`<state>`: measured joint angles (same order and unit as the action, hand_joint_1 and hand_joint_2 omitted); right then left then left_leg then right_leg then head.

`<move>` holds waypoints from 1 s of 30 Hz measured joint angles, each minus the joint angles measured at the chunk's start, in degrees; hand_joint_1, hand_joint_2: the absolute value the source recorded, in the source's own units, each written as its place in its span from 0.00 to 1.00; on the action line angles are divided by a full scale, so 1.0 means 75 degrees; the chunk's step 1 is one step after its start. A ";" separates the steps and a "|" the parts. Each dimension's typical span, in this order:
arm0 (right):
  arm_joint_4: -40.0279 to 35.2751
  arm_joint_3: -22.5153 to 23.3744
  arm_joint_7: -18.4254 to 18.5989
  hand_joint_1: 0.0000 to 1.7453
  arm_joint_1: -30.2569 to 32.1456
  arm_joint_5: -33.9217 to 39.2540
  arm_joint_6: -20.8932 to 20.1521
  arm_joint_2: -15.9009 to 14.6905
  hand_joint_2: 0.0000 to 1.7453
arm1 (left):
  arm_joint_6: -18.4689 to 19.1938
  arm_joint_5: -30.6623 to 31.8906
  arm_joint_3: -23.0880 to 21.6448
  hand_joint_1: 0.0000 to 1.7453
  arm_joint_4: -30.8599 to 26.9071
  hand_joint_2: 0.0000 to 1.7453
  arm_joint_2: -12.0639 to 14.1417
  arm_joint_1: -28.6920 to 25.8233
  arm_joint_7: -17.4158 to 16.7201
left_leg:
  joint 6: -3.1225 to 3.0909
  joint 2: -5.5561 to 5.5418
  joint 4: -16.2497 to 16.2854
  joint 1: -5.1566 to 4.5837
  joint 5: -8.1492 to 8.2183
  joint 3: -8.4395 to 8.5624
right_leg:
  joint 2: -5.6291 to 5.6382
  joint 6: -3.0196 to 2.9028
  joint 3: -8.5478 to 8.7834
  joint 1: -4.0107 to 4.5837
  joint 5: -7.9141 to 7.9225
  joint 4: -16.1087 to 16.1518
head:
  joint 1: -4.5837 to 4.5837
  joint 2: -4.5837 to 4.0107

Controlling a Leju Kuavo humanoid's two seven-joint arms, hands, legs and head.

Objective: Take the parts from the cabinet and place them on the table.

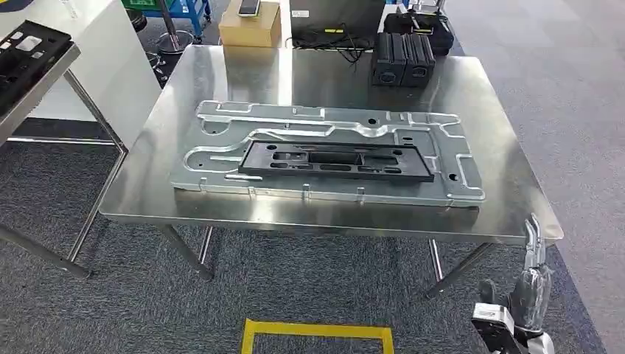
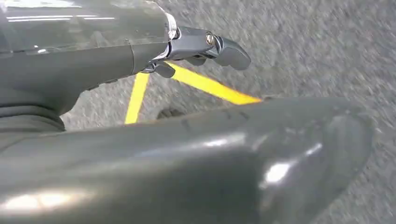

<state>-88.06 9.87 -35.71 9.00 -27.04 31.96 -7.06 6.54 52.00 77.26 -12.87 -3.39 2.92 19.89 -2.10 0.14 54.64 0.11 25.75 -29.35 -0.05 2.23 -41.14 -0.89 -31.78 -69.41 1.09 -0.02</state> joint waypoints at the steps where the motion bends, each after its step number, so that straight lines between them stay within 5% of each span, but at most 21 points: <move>1: 0.0328 0.0159 0.0000 0.00 0.0005 0.0003 -0.0053 0.0056 0.00 | 0.0000 -0.0003 0.0000 0.00 0.0000 0.00 -0.0003 -0.0003 -0.0006 | 0.0006 0.0001 0.0025 -0.0005 -0.0079 -0.0102 | 0.0000 0.0025 -0.0057 -0.0004 -0.0141 -0.0460 | 0.0000 0.0003; 3: 0.1147 0.0495 0.0000 0.00 -0.0031 0.0017 -0.0173 0.0135 0.00 | -0.0003 -0.0003 0.0000 0.00 0.0000 0.00 -0.0009 -0.0017 -0.0012 | 0.0031 -0.0001 0.0106 -0.0006 -0.0206 -0.0356 | 0.0000 0.0045 0.0215 -0.0016 0.0177 -0.0547 | 0.0000 0.0003; 5: 0.2144 0.0868 0.0000 0.00 -0.0154 -0.0029 -0.0237 0.0167 0.00 | -0.0003 0.0000 0.0000 0.00 0.0000 0.00 -0.0026 -0.0039 -0.0009 | 0.0079 -0.0008 0.0209 -0.0005 -0.0306 -0.0593 | -0.0001 0.0022 0.1127 -0.0039 0.0589 0.0557 | 0.0000 0.0003; 6: 0.2747 0.1115 0.0000 0.00 -0.0269 -0.0073 -0.0272 0.0172 0.00 | -0.0003 0.0014 0.0000 0.00 0.0000 0.00 -0.0041 -0.0036 0.0000 | 0.0113 -0.0003 0.0288 -0.0006 -0.0345 -0.0652 | 0.0004 -0.0007 0.1679 -0.0045 0.0430 0.1321 | 0.0000 0.0003; 7: 0.3225 0.1319 0.0000 0.00 -0.0364 -0.0073 -0.0330 0.0175 0.00 | 0.0000 0.0023 0.0000 0.00 0.0000 0.00 -0.0052 -0.0048 0.0009 | 0.0161 -0.0015 0.0334 -0.0043 -0.0385 -0.0705 | 0.0003 -0.0063 0.1938 0.0015 0.0191 0.1831 | -0.0003 0.0003; 11: 0.5925 0.2252 0.0017 0.00 -0.0716 -0.0009 -0.0667 0.0117 0.00 | 0.0000 0.0052 0.0003 0.00 0.0003 0.00 -0.0070 -0.0097 0.0012 | 0.0359 -0.0054 0.0264 -0.0025 -0.0607 -0.0717 | -0.0006 -0.0296 0.1809 0.0034 0.0424 0.1825 | 0.0038 0.0003; 12: 0.6449 0.2406 0.0023 0.00 -0.0815 -0.0009 -0.0762 0.0117 0.00 | -0.0006 0.0052 0.0018 0.00 0.0003 0.00 -0.0070 -0.0124 0.0009 | 0.0382 -0.0056 0.0393 0.0029 -0.0362 -0.0803 | -0.0076 -0.0366 0.1720 0.0023 0.0528 0.1843 | 0.0035 0.0003; 14: 0.7415 0.2680 0.0078 0.00 -0.0850 -0.0096 -0.0831 0.0120 0.00 | -0.0012 0.0055 0.0032 0.00 0.0015 0.00 -0.0087 -0.0159 0.0000 | 0.0413 -0.0046 0.1238 0.0047 0.0694 -0.1041 | -0.0078 -0.0476 0.1489 0.0037 0.0706 0.1843 | 0.0041 0.0003; 16: 0.8048 0.2732 0.0257 0.00 -0.0908 -0.0283 -0.0886 0.0164 0.00 | -0.0029 0.0055 0.0038 0.00 0.0023 0.00 -0.0099 -0.0161 0.0000 | 0.0443 -0.0047 0.2268 0.0047 0.1378 -0.1184 | -0.0080 -0.0480 0.1235 0.0073 0.0888 0.1824 | 0.0038 0.0003; 17: 0.8394 0.2752 0.0473 0.00 -0.0960 -0.0388 -0.0936 0.0178 1.00 | -0.0041 0.0055 0.0038 0.00 0.0023 0.00 -0.0099 -0.0157 0.0000 | 0.0435 -0.0047 0.2556 0.0047 0.1363 -0.1147 | -0.0080 -0.0480 0.1105 0.0087 0.0978 0.1812 | 0.0041 0.0003; 18: 0.8679 0.2755 0.0749 0.00 -0.0989 -0.0494 -0.1042 0.0222 1.00 | -0.0055 0.0058 0.0041 0.00 0.0023 0.00 -0.0102 -0.0152 0.0000 | 0.0427 -0.0047 0.2567 0.0045 0.1133 -0.0985 | -0.0080 -0.0473 0.0975 0.0102 0.1062 0.1796 | 0.0041 0.0003; 20: 0.9102 0.2758 0.1333 0.00 -0.1037 -0.0668 -0.1318 0.0336 1.00 | -0.0070 0.0093 0.0041 0.00 0.0023 0.00 -0.0102 -0.0158 0.0000 | 0.0368 -0.0046 0.1740 0.0024 0.0470 -0.0207 | -0.0080 -0.0448 0.0726 0.0124 0.1213 0.1720 | 0.0041 0.0003; 21: 0.9253 0.2758 0.1586 0.00 -0.1059 -0.0708 -0.1493 0.0400 1.00 | -0.0070 0.0105 0.0041 0.00 0.0023 0.00 -0.0102 -0.0155 0.0000 | 0.0307 -0.0047 0.1067 -0.0013 0.0424 0.0315 | -0.0076 -0.0434 0.0643 0.0131 0.1280 0.1682 | 0.0041 0.0003; 22: 0.9375 0.2755 0.1887 0.00 -0.1076 -0.0732 -0.1727 0.0491 1.00 | -0.0067 0.0128 0.0041 0.00 0.0023 0.00 -0.0099 -0.0133 0.0003 | 0.0217 -0.0044 0.0257 -0.0060 0.0739 0.0879 | -0.0078 -0.0402 0.0604 0.0141 0.1340 0.1642 | 0.0041 0.0003; 23: 0.9464 0.2758 0.2132 0.00 -0.1099 -0.0734 -0.1963 0.0536 1.00 | -0.0061 0.0145 0.0041 0.00 0.0023 0.00 -0.0099 -0.0109 0.0009 | 0.0219 -0.0031 -0.0215 -0.0063 0.0869 0.1088 | -0.0088 -0.0363 0.0600 0.0144 0.1393 0.1630 | 0.0041 0.0003; 26: 0.9777 0.2764 0.3087 0.00 -0.1165 -0.0755 -0.2698 0.0688 1.00 | -0.0020 0.0221 0.0041 0.00 0.0023 0.00 -0.0102 -0.0108 0.0015 | 0.0090 -0.0024 -0.0162 -0.0103 0.0652 0.0901 | -0.0097 -0.0209 0.0602 0.0107 0.1697 0.1766 | 0.0044 0.0003; 27: 0.9850 0.2767 0.3364 0.00 -0.1193 -0.0758 -0.2872 0.0718 1.00 | -0.0003 0.0262 0.0041 0.00 0.0026 0.00 -0.0108 -0.0104 0.0009 | 0.0045 0.0044 -0.0219 -0.0044 0.0492 0.0840 | -0.0062 -0.0174 0.0549 0.0068 0.1554 0.1684 | 0.0044 0.0003; 30: 1.0013 0.2784 0.4398 0.00 -0.1213 -0.0758 -0.3476 0.0834 1.00 | 0.0011 0.0353 0.0041 0.00 0.0026 0.00 -0.0111 -0.0097 -0.0011 | -0.0051 0.0056 -0.0196 -0.0047 0.0199 0.0468 | -0.0022 -0.0089 0.0196 0.0031 0.0042 0.0376 | 0.0041 0.0003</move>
<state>-12.96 30.75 -2.73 -0.10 -32.72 5.89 -0.81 6.62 54.64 77.57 -12.68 -4.22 2.19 19.80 -2.48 0.56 53.17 -0.24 27.24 -25.84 -0.22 1.57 -39.67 -0.66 -31.47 -66.59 1.40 0.00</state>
